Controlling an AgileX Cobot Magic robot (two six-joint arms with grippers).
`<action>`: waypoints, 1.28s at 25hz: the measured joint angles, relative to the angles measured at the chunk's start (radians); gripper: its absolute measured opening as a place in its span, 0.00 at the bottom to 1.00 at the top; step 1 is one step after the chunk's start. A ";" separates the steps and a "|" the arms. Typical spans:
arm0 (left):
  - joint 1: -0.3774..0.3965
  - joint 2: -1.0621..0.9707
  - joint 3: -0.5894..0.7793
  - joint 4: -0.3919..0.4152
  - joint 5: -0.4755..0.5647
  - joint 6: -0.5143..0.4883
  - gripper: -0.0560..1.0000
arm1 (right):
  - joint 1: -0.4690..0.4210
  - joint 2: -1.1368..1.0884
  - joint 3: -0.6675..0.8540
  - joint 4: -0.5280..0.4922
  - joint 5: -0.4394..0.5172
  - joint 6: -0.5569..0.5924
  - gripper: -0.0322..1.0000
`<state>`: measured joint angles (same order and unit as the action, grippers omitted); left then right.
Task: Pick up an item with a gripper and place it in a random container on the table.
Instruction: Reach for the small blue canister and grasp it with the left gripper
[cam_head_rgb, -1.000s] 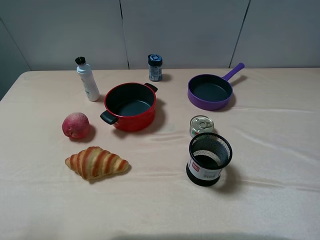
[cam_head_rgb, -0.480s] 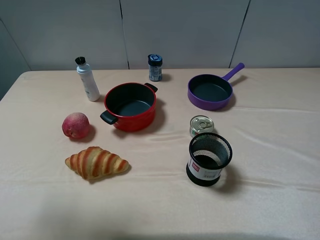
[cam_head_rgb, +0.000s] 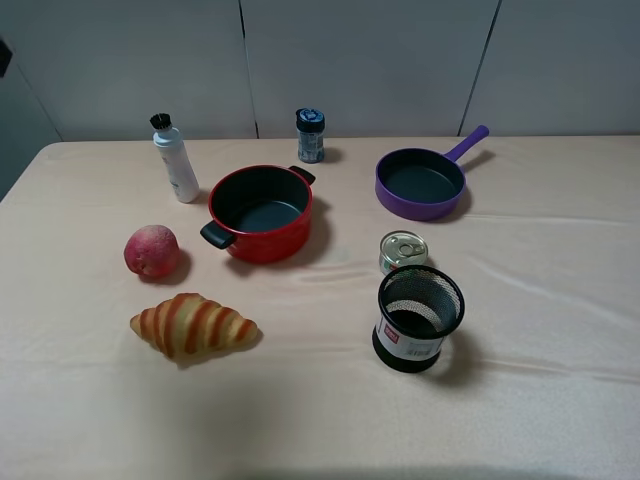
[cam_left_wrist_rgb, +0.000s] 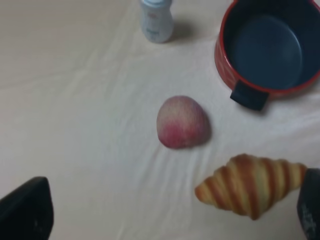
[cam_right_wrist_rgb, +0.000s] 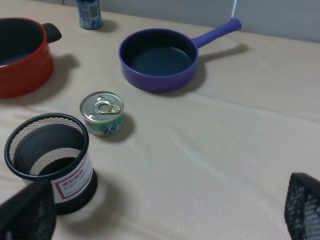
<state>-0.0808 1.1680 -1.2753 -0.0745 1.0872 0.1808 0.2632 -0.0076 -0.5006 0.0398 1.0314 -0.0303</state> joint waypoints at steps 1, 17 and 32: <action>-0.012 0.029 -0.032 0.002 0.005 0.000 0.99 | 0.000 0.000 0.000 0.000 0.000 0.000 0.70; -0.254 0.446 -0.445 0.022 0.024 0.007 0.99 | 0.000 0.000 0.000 0.000 0.000 0.000 0.70; -0.323 0.825 -0.812 0.021 0.036 0.007 0.99 | 0.000 0.000 0.000 0.000 0.000 0.000 0.70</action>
<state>-0.4038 1.9926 -2.0874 -0.0537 1.1231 0.1882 0.2632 -0.0076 -0.5006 0.0398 1.0314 -0.0303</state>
